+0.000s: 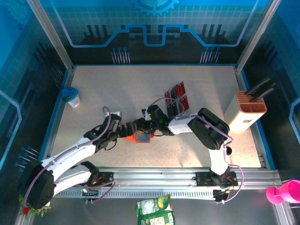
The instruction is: Put the credit cards into the card holder
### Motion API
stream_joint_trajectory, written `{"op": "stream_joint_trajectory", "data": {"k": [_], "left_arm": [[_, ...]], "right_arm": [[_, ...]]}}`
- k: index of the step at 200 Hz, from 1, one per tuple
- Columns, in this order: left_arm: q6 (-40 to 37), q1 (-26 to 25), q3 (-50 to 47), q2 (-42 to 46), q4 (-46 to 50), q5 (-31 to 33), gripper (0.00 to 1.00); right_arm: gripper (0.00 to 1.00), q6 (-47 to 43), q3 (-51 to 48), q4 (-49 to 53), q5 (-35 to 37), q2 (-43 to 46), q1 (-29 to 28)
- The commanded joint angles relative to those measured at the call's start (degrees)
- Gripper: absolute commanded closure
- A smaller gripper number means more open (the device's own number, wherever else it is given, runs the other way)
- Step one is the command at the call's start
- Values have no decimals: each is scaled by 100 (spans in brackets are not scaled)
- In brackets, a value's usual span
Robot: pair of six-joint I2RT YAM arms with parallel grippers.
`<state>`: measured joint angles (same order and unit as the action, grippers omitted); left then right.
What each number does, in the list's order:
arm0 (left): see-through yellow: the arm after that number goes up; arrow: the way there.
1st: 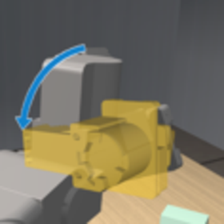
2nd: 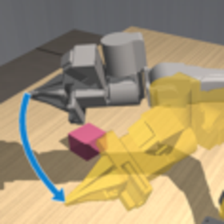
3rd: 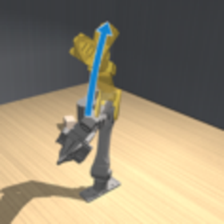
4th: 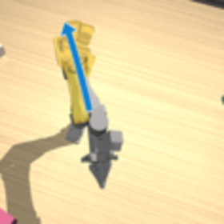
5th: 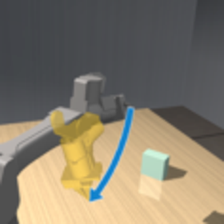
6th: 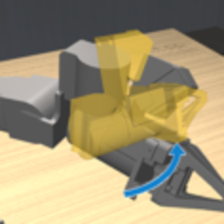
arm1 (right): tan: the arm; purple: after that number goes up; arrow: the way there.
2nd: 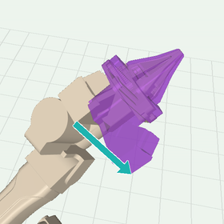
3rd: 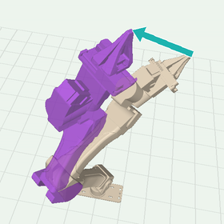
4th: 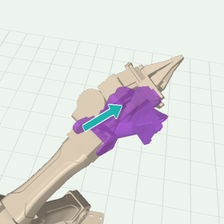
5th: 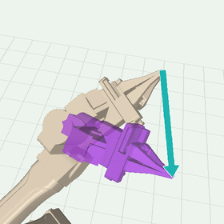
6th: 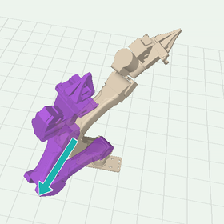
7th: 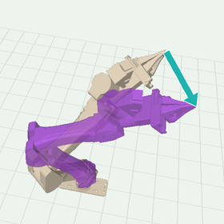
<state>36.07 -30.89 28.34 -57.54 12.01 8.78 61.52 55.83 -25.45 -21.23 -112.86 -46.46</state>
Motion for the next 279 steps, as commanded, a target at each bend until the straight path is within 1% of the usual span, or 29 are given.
{"op": "stream_joint_trajectory", "data": {"k": [1, 63, 89, 146, 199, 241, 279], "left_arm": [[16, 22, 160, 288, 268, 67, 11], [100, 61, 518, 853, 556, 197, 10], [103, 73, 607, 888, 601, 161, 10], [169, 91, 520, 990, 623, 177, 10], [217, 94, 418, 955, 565, 141, 10], [225, 94, 357, 912, 528, 142, 10], [225, 107, 348, 850, 496, 132, 10]], "right_arm": [[54, 41, -80, -66, -86, 278, 16], [54, -49, 111, 219, -74, 469, -45], [54, -30, 327, 271, -132, 239, -106], [54, 252, 652, 4, -205, -303, -254], [54, 327, 694, 11, -254, -597, -301], [54, 256, 538, -3, -315, -251, -219], [54, 127, 245, 7, -347, 314, -63]]}}
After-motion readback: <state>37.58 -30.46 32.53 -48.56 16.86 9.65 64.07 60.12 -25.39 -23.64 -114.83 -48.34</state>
